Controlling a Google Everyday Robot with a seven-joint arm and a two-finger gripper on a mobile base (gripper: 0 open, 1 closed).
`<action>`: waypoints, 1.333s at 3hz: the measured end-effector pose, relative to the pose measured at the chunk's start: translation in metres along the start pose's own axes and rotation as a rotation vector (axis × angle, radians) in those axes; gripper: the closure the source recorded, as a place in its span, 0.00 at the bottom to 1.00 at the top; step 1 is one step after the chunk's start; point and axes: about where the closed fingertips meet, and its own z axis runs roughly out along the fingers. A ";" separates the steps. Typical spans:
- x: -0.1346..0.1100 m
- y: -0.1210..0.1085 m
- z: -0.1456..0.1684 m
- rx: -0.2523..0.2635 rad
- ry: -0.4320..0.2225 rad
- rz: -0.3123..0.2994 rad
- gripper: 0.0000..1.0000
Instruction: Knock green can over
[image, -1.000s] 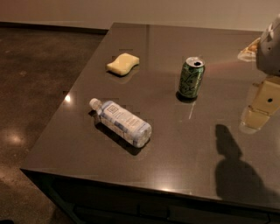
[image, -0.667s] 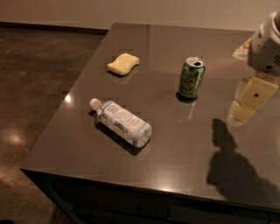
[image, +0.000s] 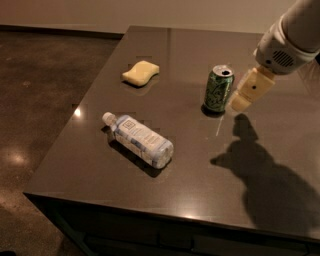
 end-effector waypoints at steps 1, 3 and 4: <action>-0.015 -0.024 0.028 0.015 -0.068 0.095 0.00; -0.039 -0.037 0.066 0.016 -0.141 0.153 0.00; -0.048 -0.035 0.081 0.014 -0.163 0.142 0.00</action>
Offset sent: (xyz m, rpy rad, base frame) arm 0.0901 0.0298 -0.0359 0.2116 -0.0558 -0.1411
